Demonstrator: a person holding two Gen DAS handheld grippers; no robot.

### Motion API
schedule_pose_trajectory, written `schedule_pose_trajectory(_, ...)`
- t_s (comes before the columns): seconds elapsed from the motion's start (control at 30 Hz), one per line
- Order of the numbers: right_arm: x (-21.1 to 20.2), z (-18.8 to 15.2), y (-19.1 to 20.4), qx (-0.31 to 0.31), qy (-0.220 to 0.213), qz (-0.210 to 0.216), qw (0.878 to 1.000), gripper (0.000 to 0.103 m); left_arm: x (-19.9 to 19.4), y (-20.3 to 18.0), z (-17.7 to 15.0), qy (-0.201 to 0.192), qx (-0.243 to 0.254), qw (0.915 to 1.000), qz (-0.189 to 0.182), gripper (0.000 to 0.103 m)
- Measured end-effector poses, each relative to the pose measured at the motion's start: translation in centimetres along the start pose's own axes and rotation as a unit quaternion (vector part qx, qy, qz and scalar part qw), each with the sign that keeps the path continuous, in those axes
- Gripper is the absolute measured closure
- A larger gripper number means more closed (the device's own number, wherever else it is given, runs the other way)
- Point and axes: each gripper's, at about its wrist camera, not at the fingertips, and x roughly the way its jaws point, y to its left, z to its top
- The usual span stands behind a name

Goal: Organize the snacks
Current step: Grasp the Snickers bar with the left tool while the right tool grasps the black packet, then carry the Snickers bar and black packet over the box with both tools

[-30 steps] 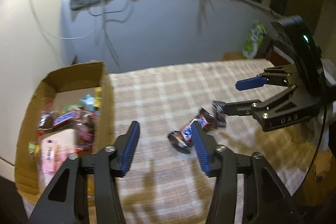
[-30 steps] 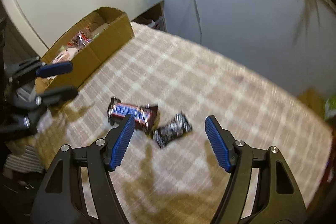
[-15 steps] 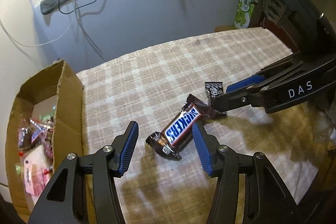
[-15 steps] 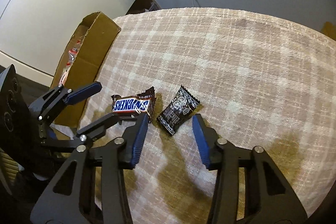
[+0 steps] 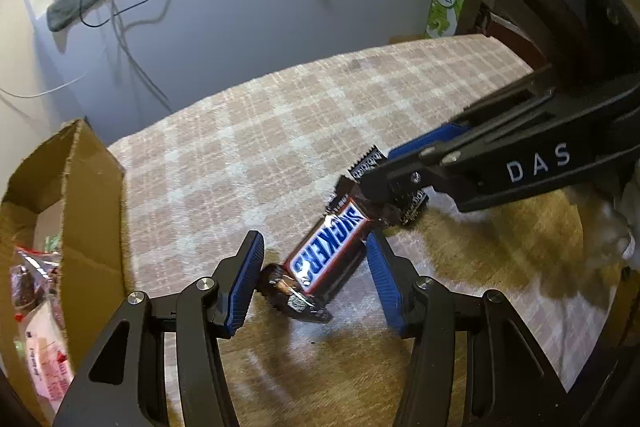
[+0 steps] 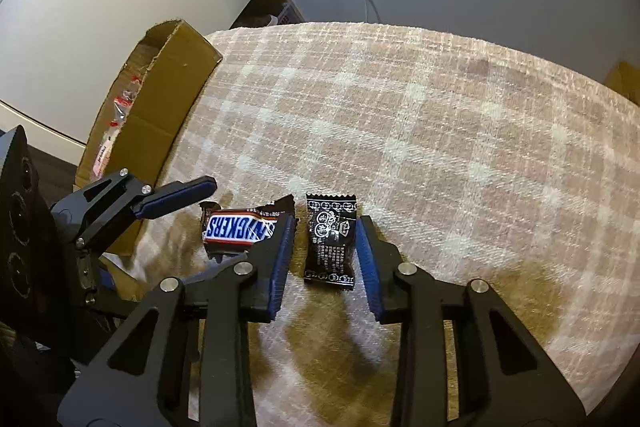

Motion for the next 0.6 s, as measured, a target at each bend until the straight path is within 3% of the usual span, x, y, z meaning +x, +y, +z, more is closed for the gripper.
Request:
schedule_pose_trajectory(0.03, 0.0, 0.0, 0.0, -0.001, 0.001, -0.002, 1.0, 0.071, 0.2, -0.2, -0.1, 0.001, 0.002, 1.0, 0.002, 0.051)
schedule_pose_trajectory(0.17, 0.1, 0.2, 0.1, -0.006, 0.002, -0.007, 1.0, 0.071, 0.7, -0.2, -0.2, 0.001, -0.005, 1.0, -0.004, 0.07)
schedule_pose_trajectory(0.27, 0.2, 0.3, 0.3, -0.016, 0.003, -0.014, 1.0, 0.071, 0.6, 0.2, -0.2, 0.001, -0.012, 0.9999, -0.002, 0.076)
schedule_pose_trajectory(0.43, 0.6, -0.2, 1.9, -0.069, -0.004, -0.057, 0.996, 0.071, 0.4, 1.7, -0.5, 0.001, -0.048, 0.9989, 0.005, 0.076)
schedule_pose_trajectory(0.6, 1.3, -0.9, 4.0, -0.145, -0.016, -0.129, 0.981, 0.077, 0.1, 2.0, -0.9, -0.001, -0.063, 0.998, 0.011, 0.076)
